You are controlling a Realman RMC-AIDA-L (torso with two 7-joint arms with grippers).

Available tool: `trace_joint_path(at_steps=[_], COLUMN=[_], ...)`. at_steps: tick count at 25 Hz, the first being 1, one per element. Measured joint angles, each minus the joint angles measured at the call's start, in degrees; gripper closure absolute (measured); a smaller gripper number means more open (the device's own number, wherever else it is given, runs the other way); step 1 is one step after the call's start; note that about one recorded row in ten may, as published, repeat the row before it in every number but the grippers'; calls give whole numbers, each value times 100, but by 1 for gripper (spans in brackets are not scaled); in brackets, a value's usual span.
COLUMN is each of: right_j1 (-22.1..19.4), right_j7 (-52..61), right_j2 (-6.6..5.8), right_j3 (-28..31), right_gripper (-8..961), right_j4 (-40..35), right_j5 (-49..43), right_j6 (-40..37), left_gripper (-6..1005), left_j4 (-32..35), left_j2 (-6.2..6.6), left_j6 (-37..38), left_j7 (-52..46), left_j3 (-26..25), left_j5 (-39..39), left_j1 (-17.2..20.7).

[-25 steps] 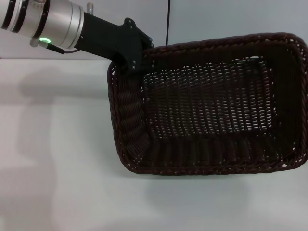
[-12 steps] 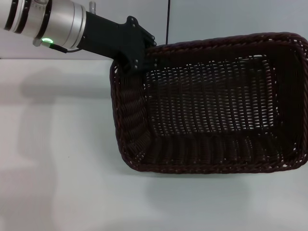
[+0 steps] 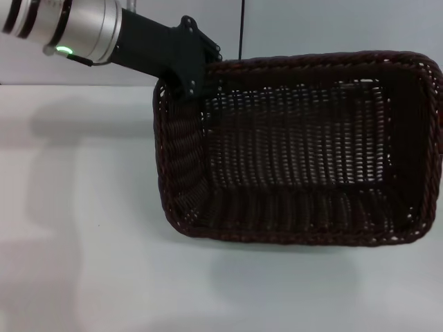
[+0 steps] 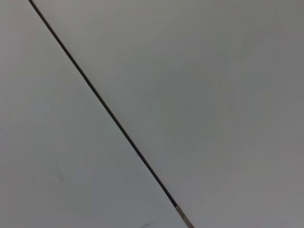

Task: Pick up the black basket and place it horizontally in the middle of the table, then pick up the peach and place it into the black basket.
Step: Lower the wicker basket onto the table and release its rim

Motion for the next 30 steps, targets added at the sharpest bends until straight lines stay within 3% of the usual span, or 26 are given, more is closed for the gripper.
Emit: trace_joint_path(at_steps=[9, 22, 30], right_j1=[-26, 9, 20], right_j7=[0, -5, -5], right_j2=[0, 0, 7], right_j3=[12, 4, -1], right_gripper=[489, 489, 489], right_j4=[13, 16, 41], right_j5=[8, 6, -2], right_j6=[0, 18, 18], left_gripper=[824, 822, 822], left_j4=[476, 1066, 1075], left_j2=[87, 102, 50], left_j6=[98, 499, 542], left_j7=[-151, -466, -558], left_j3=[-23, -34, -14], left_j5=[133, 750, 983], left_j1=[92, 192, 273])
